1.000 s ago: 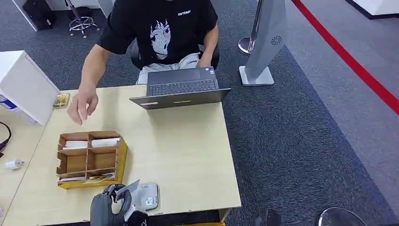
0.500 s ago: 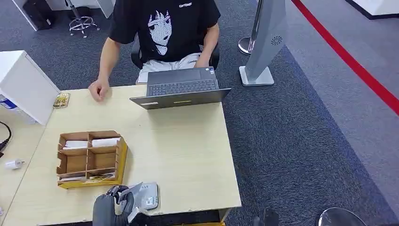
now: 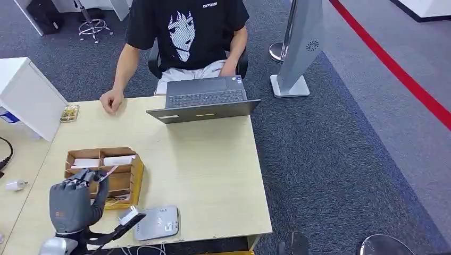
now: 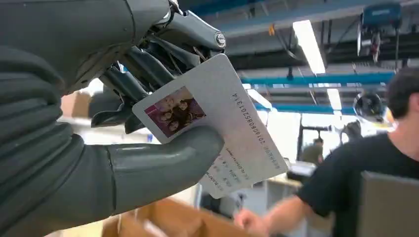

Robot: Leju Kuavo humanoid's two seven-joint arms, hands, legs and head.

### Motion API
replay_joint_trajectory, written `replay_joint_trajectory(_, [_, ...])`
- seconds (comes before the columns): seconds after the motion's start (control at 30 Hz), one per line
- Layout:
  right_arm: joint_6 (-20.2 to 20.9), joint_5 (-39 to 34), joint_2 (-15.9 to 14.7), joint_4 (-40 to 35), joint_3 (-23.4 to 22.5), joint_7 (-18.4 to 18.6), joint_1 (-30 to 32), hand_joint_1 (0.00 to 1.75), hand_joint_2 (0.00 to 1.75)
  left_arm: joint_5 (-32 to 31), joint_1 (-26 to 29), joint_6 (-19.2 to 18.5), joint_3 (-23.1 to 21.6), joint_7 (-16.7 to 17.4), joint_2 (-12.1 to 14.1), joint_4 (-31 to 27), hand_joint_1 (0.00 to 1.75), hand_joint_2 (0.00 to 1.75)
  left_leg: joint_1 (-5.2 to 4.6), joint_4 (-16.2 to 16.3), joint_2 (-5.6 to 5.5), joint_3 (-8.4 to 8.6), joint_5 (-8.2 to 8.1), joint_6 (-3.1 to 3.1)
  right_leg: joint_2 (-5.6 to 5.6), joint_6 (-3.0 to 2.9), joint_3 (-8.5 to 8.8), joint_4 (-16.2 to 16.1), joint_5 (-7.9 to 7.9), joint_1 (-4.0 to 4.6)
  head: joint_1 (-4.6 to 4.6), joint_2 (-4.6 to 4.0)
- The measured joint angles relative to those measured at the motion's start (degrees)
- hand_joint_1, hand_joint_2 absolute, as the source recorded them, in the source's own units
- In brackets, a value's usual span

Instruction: Pass the card to the sensor for recognition and then transmit it.

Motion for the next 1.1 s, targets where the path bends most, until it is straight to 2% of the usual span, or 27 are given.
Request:
replay_joint_trajectory(0.23, [0.0,1.2,0.2,1.2,0.2,0.0,-0.9,0.0,1.75,-0.6,-3.9,0.0,4.4,1.7,4.9,0.7,1.75,1.75,0.01,0.0,0.01,-0.01,0.02,0.01,0.01,-0.06,-0.01,0.0,0.04,0.01,0.0,0.0])
replay_joint_trajectory(0.4, [-1.0,1.9,0.3,1.9,0.7,0.1,-1.5,0.0,1.75,0.5,-7.2,-0.8,8.9,1.4,9.9,5.7,1.75,1.75,0.01,0.0,0.04,0.01,0.04,-0.02,0.04,-0.07,-0.02,0.0,0.04,0.01,-0.02,0.0])
replay_joint_trajectory(0.67, [-1.7,3.4,0.7,2.7,1.8,0.4,-2.0,0.0,1.75,0.7,-9.7,-2.2,13.9,1.1,15.9,12.1,1.75,1.75,0.02,0.0,0.02,-0.02,0.05,-0.04,0.04,-0.07,-0.05,0.0,0.04,0.02,-0.02,0.0])
replay_joint_trajectory(0.87, [-1.6,3.6,0.9,3.0,2.4,0.5,-2.1,0.0,1.75,0.1,-11.9,-2.7,15.2,1.0,18.0,14.9,1.75,1.75,0.01,0.0,0.03,-0.02,0.05,-0.04,0.05,-0.07,-0.05,0.0,0.04,0.01,0.0,0.0])
replay_joint_trajectory(1.1, [-1.5,3.6,1.1,3.2,2.5,0.5,-2.1,0.0,1.75,-0.7,-12.4,-2.3,15.3,0.9,18.5,15.7,1.75,1.75,0.01,0.0,0.03,-0.03,0.05,-0.04,0.05,-0.07,-0.05,0.0,0.04,0.01,-0.02,0.0])
